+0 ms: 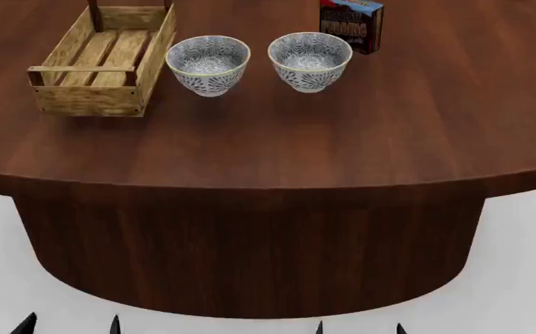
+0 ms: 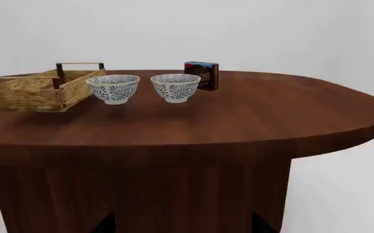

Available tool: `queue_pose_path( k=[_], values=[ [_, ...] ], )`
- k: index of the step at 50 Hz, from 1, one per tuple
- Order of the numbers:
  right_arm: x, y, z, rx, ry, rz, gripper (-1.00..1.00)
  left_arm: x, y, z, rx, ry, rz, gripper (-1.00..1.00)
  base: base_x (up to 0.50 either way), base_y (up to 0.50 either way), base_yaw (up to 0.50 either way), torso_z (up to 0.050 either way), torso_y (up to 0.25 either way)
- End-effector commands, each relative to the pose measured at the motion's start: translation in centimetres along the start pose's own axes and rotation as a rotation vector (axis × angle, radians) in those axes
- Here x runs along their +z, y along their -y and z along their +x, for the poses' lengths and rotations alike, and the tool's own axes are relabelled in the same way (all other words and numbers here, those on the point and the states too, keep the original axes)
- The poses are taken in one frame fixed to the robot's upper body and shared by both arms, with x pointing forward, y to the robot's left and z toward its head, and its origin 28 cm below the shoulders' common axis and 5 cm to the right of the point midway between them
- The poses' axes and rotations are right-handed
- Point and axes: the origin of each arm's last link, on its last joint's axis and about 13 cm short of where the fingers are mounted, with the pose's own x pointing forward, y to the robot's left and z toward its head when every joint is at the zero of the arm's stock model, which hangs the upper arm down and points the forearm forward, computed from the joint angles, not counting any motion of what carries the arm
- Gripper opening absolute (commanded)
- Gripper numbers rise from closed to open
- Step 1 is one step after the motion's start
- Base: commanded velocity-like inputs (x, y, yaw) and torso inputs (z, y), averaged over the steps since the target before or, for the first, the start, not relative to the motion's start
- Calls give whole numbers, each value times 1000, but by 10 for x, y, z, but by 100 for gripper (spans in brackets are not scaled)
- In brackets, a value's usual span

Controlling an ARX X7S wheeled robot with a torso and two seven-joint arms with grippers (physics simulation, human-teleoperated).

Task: Stack the left bowl on the right bowl and place them in the tray.

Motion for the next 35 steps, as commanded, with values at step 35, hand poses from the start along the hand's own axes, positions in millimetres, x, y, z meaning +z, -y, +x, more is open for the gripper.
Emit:
queue_pose_path(
  k=[35],
  values=[
    [73,1,24,-4,126,58,100,103,-15,22,107,255,-31,100,0,0,0,0,0]
  ],
)
